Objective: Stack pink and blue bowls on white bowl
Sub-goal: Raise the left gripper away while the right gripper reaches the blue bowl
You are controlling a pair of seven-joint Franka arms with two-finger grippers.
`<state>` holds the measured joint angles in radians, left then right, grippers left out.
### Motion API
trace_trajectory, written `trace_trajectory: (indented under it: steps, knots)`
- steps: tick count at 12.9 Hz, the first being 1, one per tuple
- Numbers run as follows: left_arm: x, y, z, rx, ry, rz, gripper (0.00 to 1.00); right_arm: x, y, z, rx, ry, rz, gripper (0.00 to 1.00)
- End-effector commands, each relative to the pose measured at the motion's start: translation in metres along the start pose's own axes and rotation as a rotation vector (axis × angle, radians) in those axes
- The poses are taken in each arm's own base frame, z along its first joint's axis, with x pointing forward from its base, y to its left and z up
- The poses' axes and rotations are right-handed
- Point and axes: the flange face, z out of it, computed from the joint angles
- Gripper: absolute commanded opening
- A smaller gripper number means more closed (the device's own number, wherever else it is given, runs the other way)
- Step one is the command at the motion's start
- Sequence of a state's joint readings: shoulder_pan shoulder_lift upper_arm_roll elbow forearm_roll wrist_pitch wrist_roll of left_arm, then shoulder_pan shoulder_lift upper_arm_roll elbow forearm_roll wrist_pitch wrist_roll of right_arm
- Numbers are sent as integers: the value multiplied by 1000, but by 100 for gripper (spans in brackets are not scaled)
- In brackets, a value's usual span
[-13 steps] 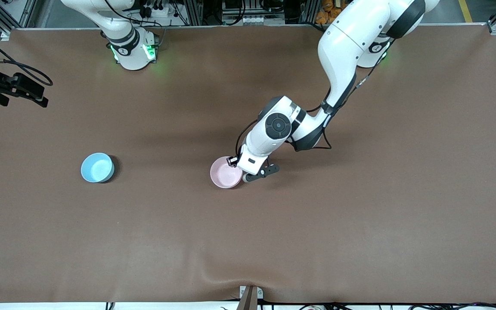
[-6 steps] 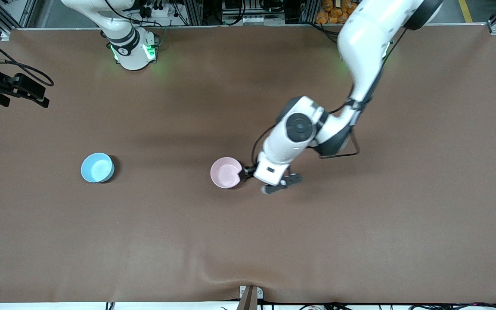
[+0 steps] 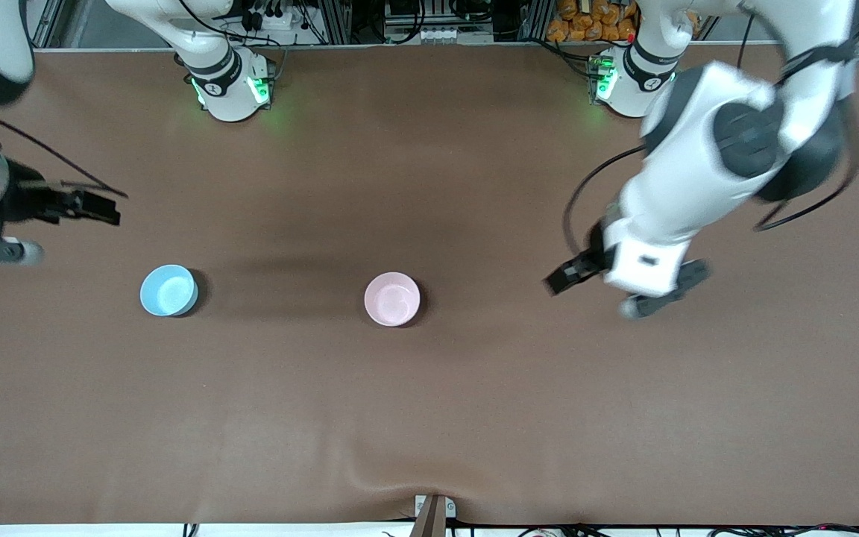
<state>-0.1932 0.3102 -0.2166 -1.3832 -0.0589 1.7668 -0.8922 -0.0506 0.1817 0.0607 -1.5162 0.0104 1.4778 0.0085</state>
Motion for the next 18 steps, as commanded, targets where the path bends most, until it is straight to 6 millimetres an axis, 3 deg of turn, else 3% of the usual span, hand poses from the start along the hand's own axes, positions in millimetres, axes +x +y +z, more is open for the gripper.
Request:
trace_trajectory:
  steps: [1,4,8,10,11,14,17,18]
  knots:
    - [12,-55,-46,57,11,62,100,39,47,64,26,-32,-87,100]
    - [26,-113,-90,93,-2,113,100,55,119,157,60,-34,-71,100]
    - [15,-159,-121,180,-13,227,100,35,150,263,78,-4,-22,100]
    - [19,-179,-130,193,-34,260,100,34,151,288,122,2,5,100]
    - [19,-182,-130,198,-41,276,100,36,155,299,131,2,9,95]
    - [11,-190,-129,207,-38,276,100,42,151,311,128,16,-3,61]
    - [14,-191,-122,211,-40,294,100,44,158,330,131,20,10,47]
    - [17,-192,-121,229,-30,304,100,45,157,333,130,20,9,35]
